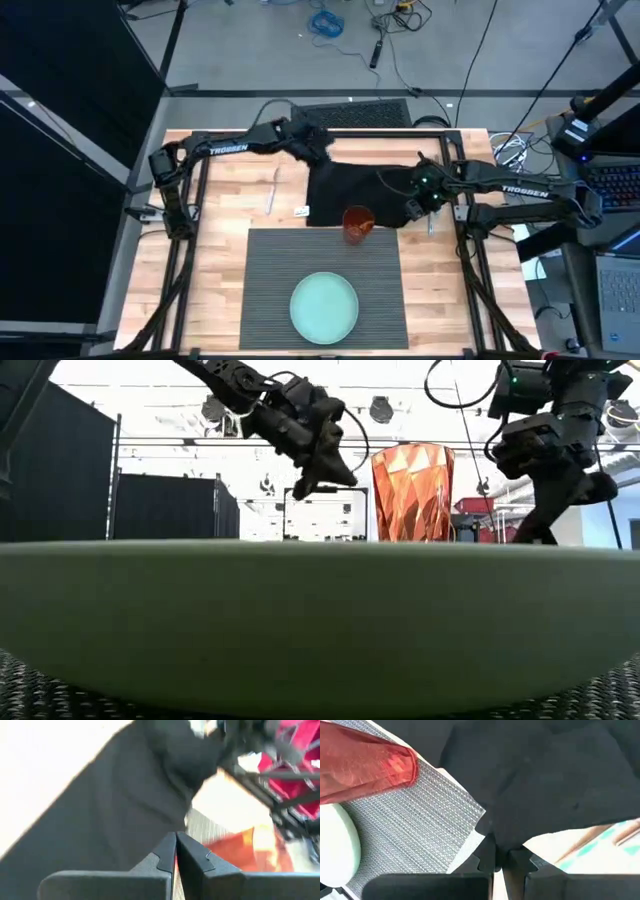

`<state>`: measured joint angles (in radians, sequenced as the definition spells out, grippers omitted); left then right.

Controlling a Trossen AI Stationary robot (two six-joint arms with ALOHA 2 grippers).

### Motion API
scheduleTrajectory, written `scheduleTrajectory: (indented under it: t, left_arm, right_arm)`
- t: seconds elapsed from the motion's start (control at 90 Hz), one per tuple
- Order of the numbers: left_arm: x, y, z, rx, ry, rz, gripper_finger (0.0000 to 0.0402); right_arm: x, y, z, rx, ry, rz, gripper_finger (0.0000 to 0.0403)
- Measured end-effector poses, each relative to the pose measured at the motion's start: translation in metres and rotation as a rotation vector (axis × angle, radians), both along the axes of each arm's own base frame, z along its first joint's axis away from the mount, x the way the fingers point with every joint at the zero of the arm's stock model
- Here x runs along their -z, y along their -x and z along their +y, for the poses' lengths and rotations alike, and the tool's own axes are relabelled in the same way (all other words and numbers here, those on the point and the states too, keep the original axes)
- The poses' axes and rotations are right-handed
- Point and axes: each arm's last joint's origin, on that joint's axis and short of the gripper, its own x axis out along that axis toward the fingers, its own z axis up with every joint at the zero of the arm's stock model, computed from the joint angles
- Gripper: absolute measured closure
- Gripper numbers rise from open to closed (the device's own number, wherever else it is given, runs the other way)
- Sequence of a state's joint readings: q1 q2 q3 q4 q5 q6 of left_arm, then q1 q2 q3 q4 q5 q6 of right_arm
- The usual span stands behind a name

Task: Set table place
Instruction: Fold the black napkin

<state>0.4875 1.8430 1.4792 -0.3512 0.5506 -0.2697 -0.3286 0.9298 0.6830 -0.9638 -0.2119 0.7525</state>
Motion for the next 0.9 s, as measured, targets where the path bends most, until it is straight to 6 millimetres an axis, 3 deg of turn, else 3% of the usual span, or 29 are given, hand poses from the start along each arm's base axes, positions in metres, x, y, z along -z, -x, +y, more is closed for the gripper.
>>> scheduleTrajectory:
  t: [0.122, 0.244, 0.4, 0.511, 0.667, 0.9]
  left_arm:
    - [0.0, -0.006, 0.023, -0.013, 0.011, -0.016, 0.0402]
    - [0.017, -0.022, 0.037, 0.026, 0.098, 0.012, 0.0402]
    - [0.032, -0.052, 0.032, 0.103, 0.1, 0.083, 0.0402]
    - [0.047, -0.063, 0.024, 0.105, -0.034, 0.262, 0.0402]
    - [0.054, -0.064, 0.018, 0.083, -0.332, 0.479, 0.0402]
    - [0.057, -0.054, 0.024, 0.092, -0.384, 0.567, 0.0402]
  right_arm:
    - [0.0, -0.001, 0.005, -0.008, -0.012, 0.001, 0.0403]
    - [0.0, -0.003, 0.007, -0.01, -0.021, 0.005, 0.0403]
    - [0.0, -0.003, 0.009, -0.009, -0.026, 0.005, 0.0403]
    - [0.0, -0.004, 0.011, -0.011, -0.027, 0.004, 0.0403]
    - [0.0, -0.005, 0.013, -0.022, -0.028, -0.001, 0.0403]
    - [0.0, -0.005, 0.013, -0.026, -0.03, -0.003, 0.0403]
